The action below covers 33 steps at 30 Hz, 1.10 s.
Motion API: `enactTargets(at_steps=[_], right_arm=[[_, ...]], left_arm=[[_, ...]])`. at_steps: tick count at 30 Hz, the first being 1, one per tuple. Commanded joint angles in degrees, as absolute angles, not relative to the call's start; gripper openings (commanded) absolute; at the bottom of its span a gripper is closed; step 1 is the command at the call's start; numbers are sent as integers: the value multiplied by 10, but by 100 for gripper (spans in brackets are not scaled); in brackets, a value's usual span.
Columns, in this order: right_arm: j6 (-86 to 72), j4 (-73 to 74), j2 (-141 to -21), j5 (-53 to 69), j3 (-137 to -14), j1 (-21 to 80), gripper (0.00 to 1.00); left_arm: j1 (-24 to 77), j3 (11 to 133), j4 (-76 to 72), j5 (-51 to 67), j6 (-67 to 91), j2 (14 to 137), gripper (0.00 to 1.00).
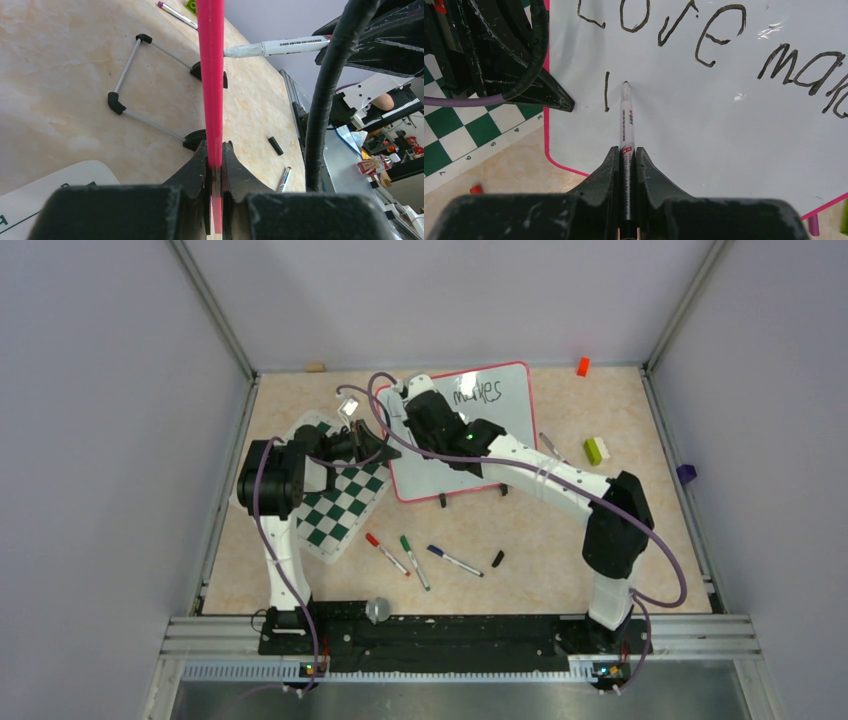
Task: Write a sentence on the whiteboard
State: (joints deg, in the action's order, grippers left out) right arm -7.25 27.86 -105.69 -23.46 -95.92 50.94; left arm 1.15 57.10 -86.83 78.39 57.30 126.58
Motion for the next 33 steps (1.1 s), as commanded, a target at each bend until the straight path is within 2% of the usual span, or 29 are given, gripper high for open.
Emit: enactTargets(at_steps=[1,12,17,23,33], right_arm=[[-77,271,-1046,-250,-977,506,0],[-73,275,-1050,-235,-984,507,0],[-78,279,-1052,-269,-985,507,0],[-76,279,-1051,-227,-986,506,0],[-78,272,-1025,-224,-973,507,0]], left_arm=[[13,567,-927,798,536,1245,0],[14,567,-927,800,536,1245,0],[14,565,-928,798,534,1243,0],[13,566,-927,799,534,1245,0],[14,565,-927,800,534,1243,0]])
